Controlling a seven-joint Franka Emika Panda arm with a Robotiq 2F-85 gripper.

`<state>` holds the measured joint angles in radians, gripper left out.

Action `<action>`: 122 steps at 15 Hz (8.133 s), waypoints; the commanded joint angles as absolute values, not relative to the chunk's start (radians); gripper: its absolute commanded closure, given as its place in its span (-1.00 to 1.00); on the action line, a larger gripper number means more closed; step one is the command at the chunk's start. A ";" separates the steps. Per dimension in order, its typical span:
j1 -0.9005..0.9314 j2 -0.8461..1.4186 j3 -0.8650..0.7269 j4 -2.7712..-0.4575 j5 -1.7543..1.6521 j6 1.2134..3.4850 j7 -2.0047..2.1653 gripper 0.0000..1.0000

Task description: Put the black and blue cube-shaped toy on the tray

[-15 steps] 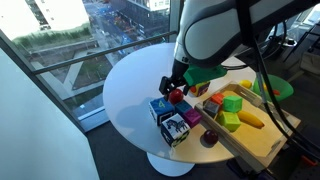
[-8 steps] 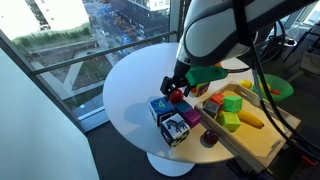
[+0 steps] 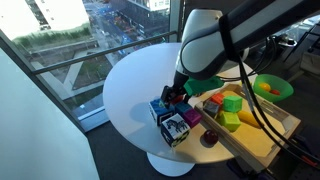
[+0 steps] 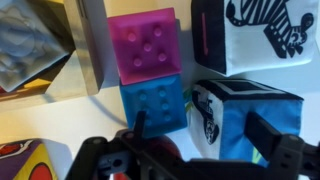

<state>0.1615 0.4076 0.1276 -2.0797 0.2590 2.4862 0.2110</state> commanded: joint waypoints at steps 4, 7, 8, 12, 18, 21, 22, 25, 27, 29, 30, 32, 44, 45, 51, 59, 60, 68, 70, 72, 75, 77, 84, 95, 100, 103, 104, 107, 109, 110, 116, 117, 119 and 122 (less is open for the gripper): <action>0.175 0.435 0.127 -2.054 0.245 2.502 0.231 -0.36; 0.183 0.431 0.125 -2.051 0.241 2.499 0.237 0.13; 0.185 0.430 0.124 -2.050 0.240 2.497 0.240 0.30; 0.189 0.421 0.122 -2.049 0.238 2.490 0.248 0.92; 0.188 0.403 0.115 -2.047 0.237 2.483 0.262 0.95; 0.189 0.390 0.113 -2.048 0.235 2.483 0.269 0.95; 0.190 0.385 0.111 -2.048 0.234 2.481 0.272 0.95; 0.190 0.361 0.107 -2.056 0.226 2.467 0.280 0.95; 0.195 0.338 0.100 -2.067 0.203 2.459 0.297 0.95; 0.197 0.314 0.093 -2.076 0.177 2.442 0.314 0.95; 0.197 0.299 0.089 -2.082 0.163 2.434 0.324 0.96; 0.195 0.274 0.084 -2.090 0.140 2.412 0.342 0.96; 0.168 0.104 0.040 -2.166 -0.007 2.238 0.512 0.96; 0.162 0.090 0.035 -2.179 -0.022 2.230 0.528 0.96; 0.099 0.009 0.009 -2.265 -0.071 2.187 0.566 0.96; -0.006 -0.132 -0.016 -2.383 -0.129 2.096 0.570 0.96; -0.023 -0.145 -0.020 -2.394 -0.143 2.083 0.580 0.96; -0.121 -0.193 -0.039 -2.439 -0.211 2.016 0.635 0.43; -0.127 -0.197 -0.040 -2.443 -0.212 2.012 0.632 0.16; -0.128 -0.203 -0.038 -2.449 -0.208 2.012 0.626 -0.19; -0.118 -0.217 -0.036 -2.453 -0.178 2.013 0.588 -0.66; -0.106 -0.230 -0.034 -2.449 -0.151 2.010 0.547 -0.97; -0.050 -0.233 -0.011 -2.390 -0.059 1.921 0.350 -1.00; -0.004 -0.297 0.030 -2.270 -0.065 1.552 0.215 -1.00; 0.002 -0.384 0.045 -2.265 -0.053 1.476 0.230 -1.00; -0.004 -0.430 0.047 -2.266 -0.043 1.462 0.244 -1.00; -0.006 -0.445 0.046 -2.270 -0.039 1.472 0.250 -1.00; -0.008 -0.490 0.044 -2.285 -0.038 1.515 0.247 -1.00; -0.005 -0.524 0.043 -2.305 -0.045 1.559 0.228 -1.00; -0.004 -0.538 0.043 -2.314 -0.050 1.581 0.221 -1.00; -0.002 -0.613 0.043 -2.384 -0.065 1.728 0.182 -1.00; -0.002 -0.621 0.043 -2.393 -0.063 1.743 0.177 -1.00; -0.003 -0.625 0.041 -2.401 -0.059 1.755 0.169 -1.00; -0.008 -0.599 0.051 -2.383 -0.055 1.734 0.192 -1.00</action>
